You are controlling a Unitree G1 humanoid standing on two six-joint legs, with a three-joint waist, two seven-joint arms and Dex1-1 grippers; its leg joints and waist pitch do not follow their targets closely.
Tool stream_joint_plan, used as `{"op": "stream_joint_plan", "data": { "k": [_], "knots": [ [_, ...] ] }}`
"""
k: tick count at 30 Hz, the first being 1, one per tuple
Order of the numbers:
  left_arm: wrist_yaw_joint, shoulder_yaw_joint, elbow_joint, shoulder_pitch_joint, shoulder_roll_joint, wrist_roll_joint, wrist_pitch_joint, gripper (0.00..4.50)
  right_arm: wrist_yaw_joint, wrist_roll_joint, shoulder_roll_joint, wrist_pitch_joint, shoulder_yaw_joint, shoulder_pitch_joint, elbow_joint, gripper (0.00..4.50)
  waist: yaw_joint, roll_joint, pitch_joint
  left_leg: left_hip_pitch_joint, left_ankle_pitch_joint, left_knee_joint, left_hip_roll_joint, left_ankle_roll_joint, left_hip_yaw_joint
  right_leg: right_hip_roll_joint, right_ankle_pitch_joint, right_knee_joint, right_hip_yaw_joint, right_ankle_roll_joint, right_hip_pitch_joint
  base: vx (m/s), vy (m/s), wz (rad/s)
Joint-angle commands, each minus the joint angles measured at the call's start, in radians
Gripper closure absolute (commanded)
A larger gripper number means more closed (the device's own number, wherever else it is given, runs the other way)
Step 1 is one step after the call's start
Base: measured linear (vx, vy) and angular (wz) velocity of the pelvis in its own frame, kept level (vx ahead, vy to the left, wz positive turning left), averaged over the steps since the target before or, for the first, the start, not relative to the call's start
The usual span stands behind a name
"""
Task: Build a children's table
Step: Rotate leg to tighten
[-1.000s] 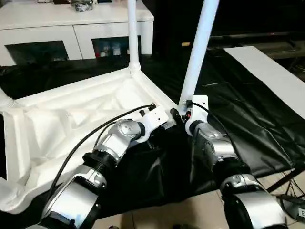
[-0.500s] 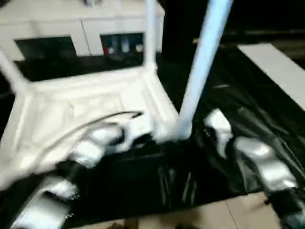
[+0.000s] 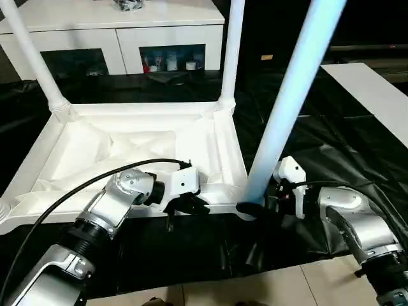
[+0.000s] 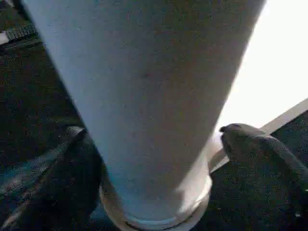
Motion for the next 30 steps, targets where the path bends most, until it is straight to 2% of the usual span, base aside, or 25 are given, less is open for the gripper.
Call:
{"op": "stream_joint_plan", "data": {
  "k": [1,5,9,11,14,16,17,18,19,23,24,26,27,28,30],
  "knots": [
    [-0.016,0.014,-0.052,0.0,-0.003,-0.029,-0.007,4.5,0.012,0.004,-0.014,0.013,0.003,-0.008,-0.004,0.69,0.0,-0.015,-0.068,0.02,-0.246,-0.076,0.055,0.054,-0.025,-0.057,-0.334,-0.064,0.042,-0.199,0.046,0.0,0.0,0.0],
    [-0.016,0.014,-0.053,0.001,0.0,-0.027,-0.007,4.5,0.022,0.006,-0.012,0.019,-0.002,-0.008,0.0,1.0,0.0,-0.014,-0.07,0.018,-0.215,-0.073,0.054,0.071,-0.024,-0.055,-0.283,-0.058,0.041,-0.215,0.049,0.0,0.0,0.0],
    [-0.018,0.014,-0.055,0.002,0.001,-0.028,-0.001,4.5,0.029,0.007,-0.012,0.027,-0.002,-0.005,0.006,1.23,0.001,-0.014,-0.069,0.019,-0.225,-0.073,0.054,0.068,-0.024,-0.056,-0.315,-0.061,0.04,-0.208,0.048,0.0,0.0,0.0],
    [-0.019,0.013,-0.054,0.003,0.003,-0.027,0.0,4.5,0.03,0.004,-0.011,0.029,-0.001,-0.002,0.009,1.51,0.0,-0.014,-0.069,0.019,-0.227,-0.073,0.054,0.065,-0.025,-0.055,-0.321,-0.062,0.04,-0.205,0.048,0.0,0.0,0.0],
    [0.008,0.016,-0.044,0.006,0.002,-0.013,-0.003,4.5,-0.041,-0.029,0.011,0.035,-0.009,-0.008,0.046,1.71,-0.001,-0.014,-0.069,0.019,-0.229,-0.073,0.054,0.061,-0.025,-0.055,-0.325,-0.062,0.04,-0.204,0.047,0.0,0.0,0.0],
    [0.107,0.02,-0.003,-0.006,-0.027,0.031,0.001,4.5,-0.286,-0.098,0.084,0.055,-0.052,-0.056,0.151,1.77,-0.012,-0.012,-0.068,0.018,-0.235,-0.075,0.051,0.042,-0.026,-0.052,-0.333,-0.062,0.039,-0.205,0.043,0.0,0.0,0.0],
    [0.107,0.02,-0.003,-0.006,-0.027,0.031,0.001,4.5,-0.286,-0.098,0.084,0.055,-0.052,-0.056,0.151,1.81,-0.018,-0.012,-0.066,0.013,-0.243,-0.077,0.049,0.033,-0.028,-0.051,-0.347,-0.063,0.037,-0.199,0.045,0.0,0.0,0.0],
    [0.195,0.03,0.04,-0.025,-0.063,0.056,0.02,4.5,-0.411,-0.085,0.147,0.095,-0.098,-0.089,0.201,1.81,-0.024,-0.01,-0.067,0.015,-0.271,-0.078,0.047,0.014,-0.032,-0.053,-0.392,-0.067,0.034,-0.187,0.047,0.0,0.0,0.0],
    [0.209,0.033,0.047,-0.028,-0.07,0.058,0.022,4.5,-0.429,-0.084,0.156,0.1,-0.105,-0.095,0.208,1.82,-0.029,-0.012,-0.069,0.022,-0.295,-0.076,0.047,0.001,-0.032,-0.053,-0.409,-0.071,0.034,-0.179,0.041,0.0,0.0,0.0],
    [0.389,0.049,0.153,-0.095,-0.165,0.093,0.058,4.5,-0.688,-0.1,0.264,0.13,-0.156,-0.173,0.335,1.85,-0.041,-0.013,-0.067,0.025,-0.328,-0.076,0.044,-0.005,-0.033,-0.053,-0.461,-0.081,0.033,-0.161,0.036,0.0,0.0,0.0],
    [0.493,0.058,0.212,-0.133,-0.21,0.113,0.063,4.5,-0.807,-0.091,0.313,0.121,-0.188,-0.214,0.412,1.85,-0.042,-0.012,-0.067,0.025,-0.333,-0.074,0.042,-0.006,-0.033,-0.053,-0.469,-0.083,0.032,-0.16,0.034,0.0,0.0,0.0],
    [0.541,0.067,0.242,-0.153,-0.238,0.115,0.07,4.5,-0.88,-0.074,0.343,0.108,-0.215,-0.24,0.462,1.85,-0.044,-0.013,-0.071,0.028,-0.331,-0.072,0.041,-0.013,-0.033,-0.053,-0.46,-0.085,0.032,-0.16,0.035,0.0,0.0,0.0],
    [0.61,0.079,0.29,-0.184,-0.28,0.128,0.069,4.5,-0.985,-0.039,0.392,0.083,-0.267,-0.286,0.548,1.85,-0.041,-0.011,-0.071,0.025,-0.321,-0.075,0.043,-0.008,-0.035,-0.055,-0.436,-0.084,0.032,-0.162,0.037,0.0,0.0,0.0],
    [0.634,0.08,0.308,-0.196,-0.294,0.136,0.066,4.5,-1.027,-0.026,0.411,0.067,-0.286,-0.305,0.583,1.85,-0.044,-0.01,-0.07,0.027,-0.331,-0.072,0.041,-0.006,-0.033,-0.055,-0.437,-0.085,0.032,-0.166,0.031,0.0,0.0,0.0],
    [0.643,0.078,0.324,-0.208,-0.312,0.141,0.066,4.5,-1.046,-0.022,0.433,0.025,-0.29,-0.335,0.628,1.86,-0.041,-0.01,-0.072,0.024,-0.323,-0.073,0.041,-0.002,-0.033,-0.055,-0.41,-0.083,0.03,-0.168,0.037,0.0,0.0,0.0]
  ]
}}
